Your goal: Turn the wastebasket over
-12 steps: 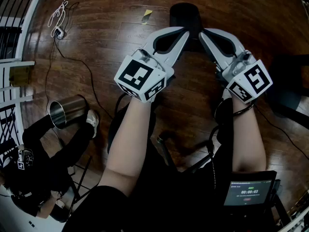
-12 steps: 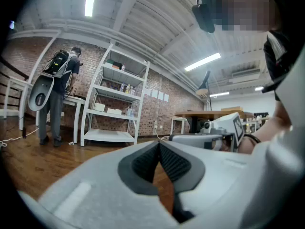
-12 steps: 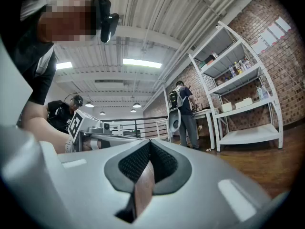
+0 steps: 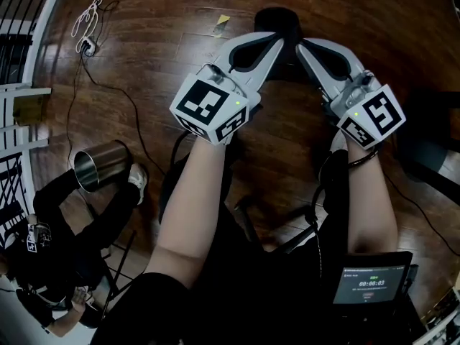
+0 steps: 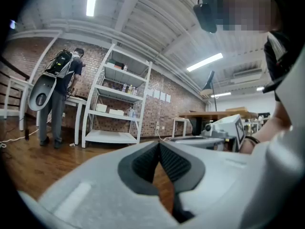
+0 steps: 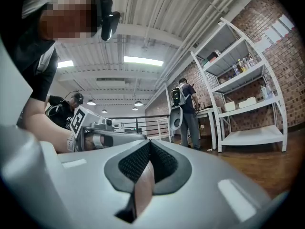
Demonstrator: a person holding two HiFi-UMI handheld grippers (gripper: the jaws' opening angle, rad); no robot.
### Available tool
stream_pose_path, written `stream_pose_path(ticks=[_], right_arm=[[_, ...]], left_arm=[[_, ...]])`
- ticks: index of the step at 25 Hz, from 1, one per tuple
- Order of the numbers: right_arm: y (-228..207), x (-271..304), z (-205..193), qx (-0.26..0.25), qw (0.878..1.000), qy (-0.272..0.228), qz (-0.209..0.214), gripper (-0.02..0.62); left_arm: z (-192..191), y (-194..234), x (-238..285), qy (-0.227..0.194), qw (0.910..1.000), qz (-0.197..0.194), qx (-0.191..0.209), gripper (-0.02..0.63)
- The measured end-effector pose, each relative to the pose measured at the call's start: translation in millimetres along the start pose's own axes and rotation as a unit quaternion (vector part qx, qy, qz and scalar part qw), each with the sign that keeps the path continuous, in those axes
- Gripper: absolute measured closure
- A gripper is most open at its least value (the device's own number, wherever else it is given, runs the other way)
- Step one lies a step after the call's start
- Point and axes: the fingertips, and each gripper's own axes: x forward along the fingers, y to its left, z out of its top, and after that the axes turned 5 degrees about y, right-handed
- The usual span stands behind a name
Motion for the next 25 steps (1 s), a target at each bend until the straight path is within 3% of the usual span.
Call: stream_pose_path(ticks=[7,15,25], right_arm=[[-22,4,3,0.002,1.0,-0.002,-0.015,0.584],[-89,23,4,0.018,1.0,-0.015,-0.02,0.584],[-103,45,-1,0.003,1.0,0.009,-0.012,0.584]], left_arm=[[4,18,19,-0.007,0.9999,-0.008,-0.011,0.603],[-5,50,75,0.011,0.9999,-0.007,-0.009,0.603],[0,71,74,0.014,0.9998,-0.016,0.001,0.603]])
